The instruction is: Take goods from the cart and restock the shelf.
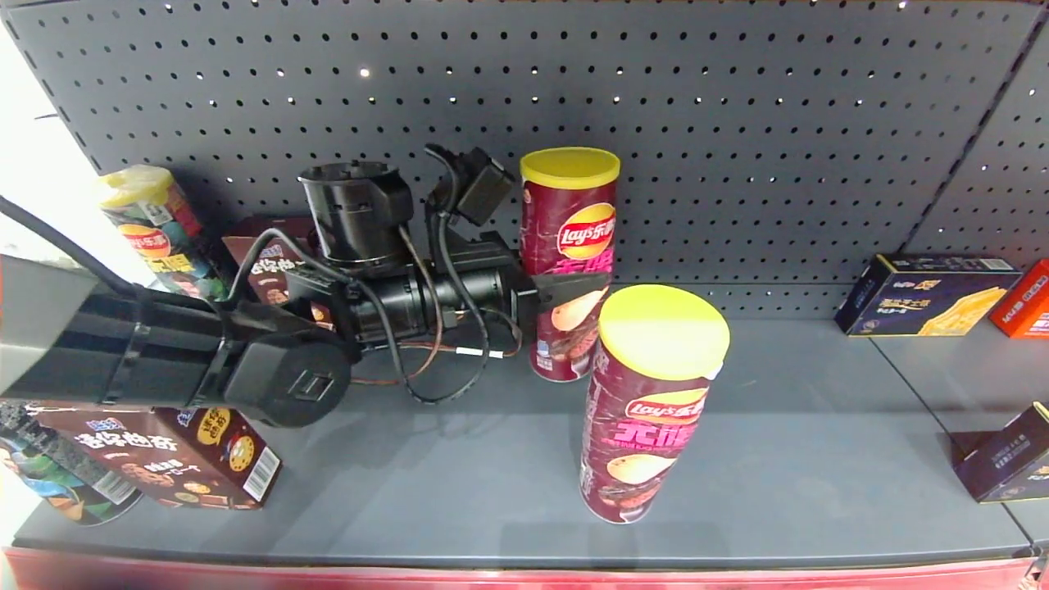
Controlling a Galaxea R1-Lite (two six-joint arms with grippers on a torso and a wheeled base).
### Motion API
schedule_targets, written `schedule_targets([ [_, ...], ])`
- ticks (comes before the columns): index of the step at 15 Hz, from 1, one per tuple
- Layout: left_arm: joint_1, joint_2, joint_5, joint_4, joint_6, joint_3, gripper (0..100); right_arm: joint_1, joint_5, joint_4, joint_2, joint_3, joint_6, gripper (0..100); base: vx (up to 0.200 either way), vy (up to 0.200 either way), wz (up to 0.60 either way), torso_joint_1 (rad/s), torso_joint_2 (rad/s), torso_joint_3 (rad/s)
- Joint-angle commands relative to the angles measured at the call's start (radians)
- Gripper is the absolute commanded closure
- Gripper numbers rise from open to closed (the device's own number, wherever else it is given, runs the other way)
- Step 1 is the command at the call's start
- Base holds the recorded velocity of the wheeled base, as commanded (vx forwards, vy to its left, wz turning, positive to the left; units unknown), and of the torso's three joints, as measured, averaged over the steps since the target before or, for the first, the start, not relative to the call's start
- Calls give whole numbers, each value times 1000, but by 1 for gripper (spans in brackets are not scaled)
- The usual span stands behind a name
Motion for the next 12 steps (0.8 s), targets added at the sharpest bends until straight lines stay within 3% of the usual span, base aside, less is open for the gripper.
schedule_targets([
  [1,-2,64,0,-2,1,-47,100,0,-1,-1,4,0,0,0,0,0,0,0,0,0],
  [6,4,110,-1,-6,3,-91,100,0,1,-1,3,0,0,0,0,0,0,0,0,0],
  [12,9,169,0,-6,46,-143,100,0,1,-1,3,0,0,0,0,0,0,0,0,0],
])
